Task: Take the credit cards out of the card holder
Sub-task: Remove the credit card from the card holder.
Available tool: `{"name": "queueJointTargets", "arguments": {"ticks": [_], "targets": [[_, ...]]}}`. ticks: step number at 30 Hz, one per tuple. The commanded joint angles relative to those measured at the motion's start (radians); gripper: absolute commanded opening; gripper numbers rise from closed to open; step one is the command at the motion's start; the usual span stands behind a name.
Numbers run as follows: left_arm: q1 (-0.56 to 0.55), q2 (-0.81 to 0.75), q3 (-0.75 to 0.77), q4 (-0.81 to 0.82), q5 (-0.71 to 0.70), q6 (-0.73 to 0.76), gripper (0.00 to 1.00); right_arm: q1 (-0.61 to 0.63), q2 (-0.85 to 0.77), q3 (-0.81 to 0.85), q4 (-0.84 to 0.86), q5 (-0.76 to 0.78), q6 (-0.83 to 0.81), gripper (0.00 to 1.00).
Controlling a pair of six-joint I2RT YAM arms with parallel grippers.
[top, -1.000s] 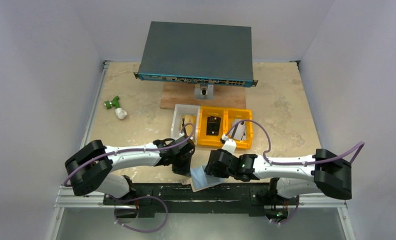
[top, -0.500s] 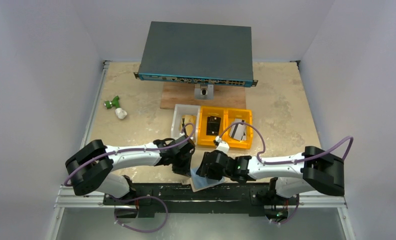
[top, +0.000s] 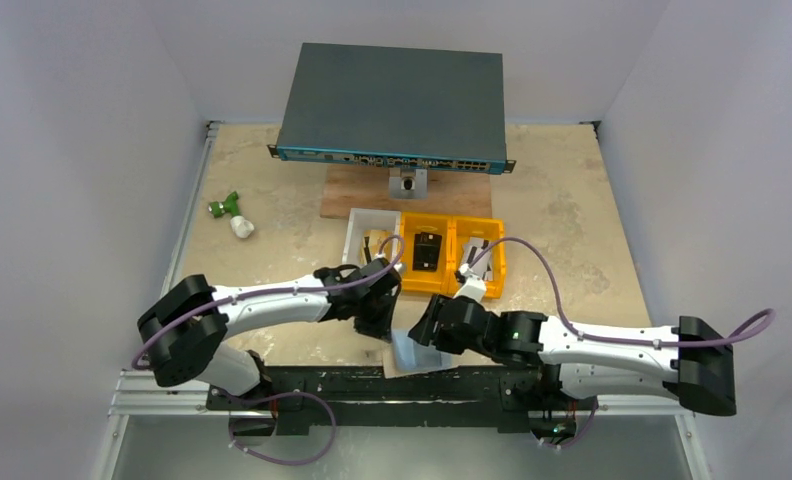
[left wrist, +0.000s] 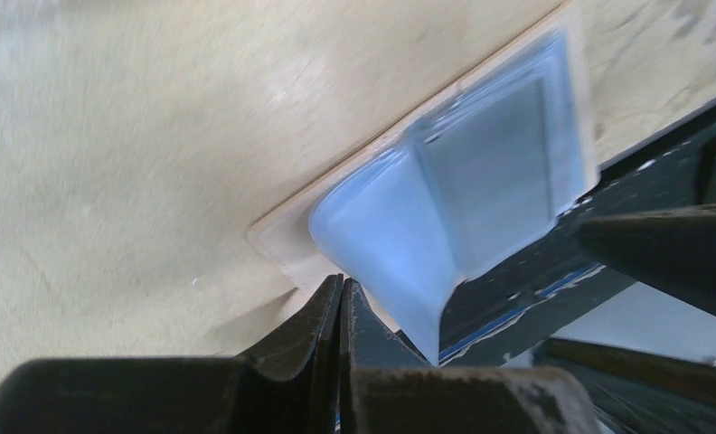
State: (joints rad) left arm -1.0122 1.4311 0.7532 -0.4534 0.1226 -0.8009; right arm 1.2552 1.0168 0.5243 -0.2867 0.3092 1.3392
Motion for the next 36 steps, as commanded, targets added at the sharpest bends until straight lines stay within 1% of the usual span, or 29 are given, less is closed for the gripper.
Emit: {"name": "queueJointTargets", "arguments": {"ticks": [1,5,8,11,14,16,18,23,25,28,32,36], "targets": [[0.005,0.070,0.139,-0.025,-0.015,0.102,0.00,-0.034,-0.055,-0.027,-0.109,0.061,0.022,0.52],[0.023,0.140,0.202,-0.065,-0.011,0.138,0.00,-0.076,-0.113,-0.076,-0.136,0.056,0.024,0.52],[0.032,0.112,0.210,-0.110,-0.043,0.148,0.00,-0.088,-0.151,-0.103,-0.162,0.057,0.032,0.52],[0.031,0.034,0.224,-0.199,-0.112,0.162,0.11,-0.100,-0.172,-0.135,-0.180,0.049,0.047,0.52],[0.009,-0.063,0.247,-0.275,-0.185,0.167,0.26,-0.111,-0.195,-0.158,-0.202,0.048,0.057,0.53],[-0.039,-0.088,0.276,-0.305,-0.225,0.159,0.30,-0.119,-0.218,-0.168,-0.224,0.056,0.065,0.54],[-0.106,-0.059,0.313,-0.311,-0.237,0.140,0.34,-0.135,-0.239,-0.178,-0.239,0.060,0.067,0.54],[-0.218,0.112,0.377,-0.243,-0.227,0.080,0.40,-0.179,-0.275,-0.186,-0.282,0.059,0.067,0.55],[-0.240,0.161,0.403,-0.224,-0.235,0.066,0.44,-0.192,-0.286,-0.188,-0.300,0.060,0.072,0.54],[-0.270,0.222,0.460,-0.230,-0.268,0.067,0.47,-0.211,-0.295,-0.197,-0.307,0.057,0.070,0.54],[-0.289,0.275,0.491,-0.228,-0.293,0.073,0.48,-0.228,-0.302,-0.199,-0.324,0.061,0.073,0.54],[-0.307,0.304,0.491,-0.195,-0.305,0.077,0.48,-0.231,-0.341,-0.190,-0.381,0.087,0.107,0.54]]}}
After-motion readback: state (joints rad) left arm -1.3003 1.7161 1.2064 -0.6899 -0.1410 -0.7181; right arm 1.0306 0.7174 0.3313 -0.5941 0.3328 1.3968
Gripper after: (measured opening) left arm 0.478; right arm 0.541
